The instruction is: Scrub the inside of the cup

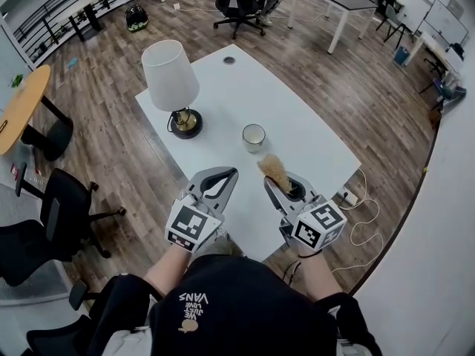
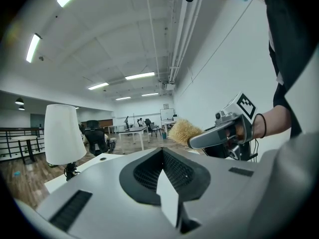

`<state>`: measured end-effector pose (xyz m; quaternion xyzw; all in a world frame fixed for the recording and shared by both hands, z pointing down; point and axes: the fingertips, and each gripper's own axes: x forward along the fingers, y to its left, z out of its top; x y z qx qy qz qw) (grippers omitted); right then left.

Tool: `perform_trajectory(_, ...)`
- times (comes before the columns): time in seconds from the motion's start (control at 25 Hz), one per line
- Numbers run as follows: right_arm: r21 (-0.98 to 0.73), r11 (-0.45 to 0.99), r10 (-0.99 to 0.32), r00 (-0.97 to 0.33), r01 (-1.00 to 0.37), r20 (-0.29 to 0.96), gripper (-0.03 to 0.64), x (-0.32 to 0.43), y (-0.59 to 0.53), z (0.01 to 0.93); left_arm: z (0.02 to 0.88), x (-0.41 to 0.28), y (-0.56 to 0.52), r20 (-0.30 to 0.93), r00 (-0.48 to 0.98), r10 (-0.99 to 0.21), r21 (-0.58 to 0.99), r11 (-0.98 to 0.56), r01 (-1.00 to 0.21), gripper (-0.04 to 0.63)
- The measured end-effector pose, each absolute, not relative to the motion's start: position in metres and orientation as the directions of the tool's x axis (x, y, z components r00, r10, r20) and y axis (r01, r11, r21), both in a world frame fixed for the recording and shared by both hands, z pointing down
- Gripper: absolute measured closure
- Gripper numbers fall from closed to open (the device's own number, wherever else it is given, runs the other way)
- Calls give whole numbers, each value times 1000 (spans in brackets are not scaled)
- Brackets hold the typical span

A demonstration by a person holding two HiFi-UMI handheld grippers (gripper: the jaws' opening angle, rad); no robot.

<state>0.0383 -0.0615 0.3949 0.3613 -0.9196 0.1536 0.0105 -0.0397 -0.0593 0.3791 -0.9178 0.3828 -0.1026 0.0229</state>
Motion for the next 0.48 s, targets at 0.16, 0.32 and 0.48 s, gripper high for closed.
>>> perform_trajectory(0.16, -273, 689, -665, -735, -672, 132, 517, 38, -62, 396, 380, -40, -60, 169, 685, -709, -110, -704, -701, 584)
perform_trajectory(0.32, -274, 685, -669, -732, -675, 132, 517, 39, -62, 396, 381, -39, -61, 170, 687, -707, -103, -706, -701, 584)
perform_trajectory(0.48, -273, 681, -672, -728, -679, 135, 517, 39, -62, 395, 378, -38, -61, 165, 690, -705, -105, -708, -699, 584)
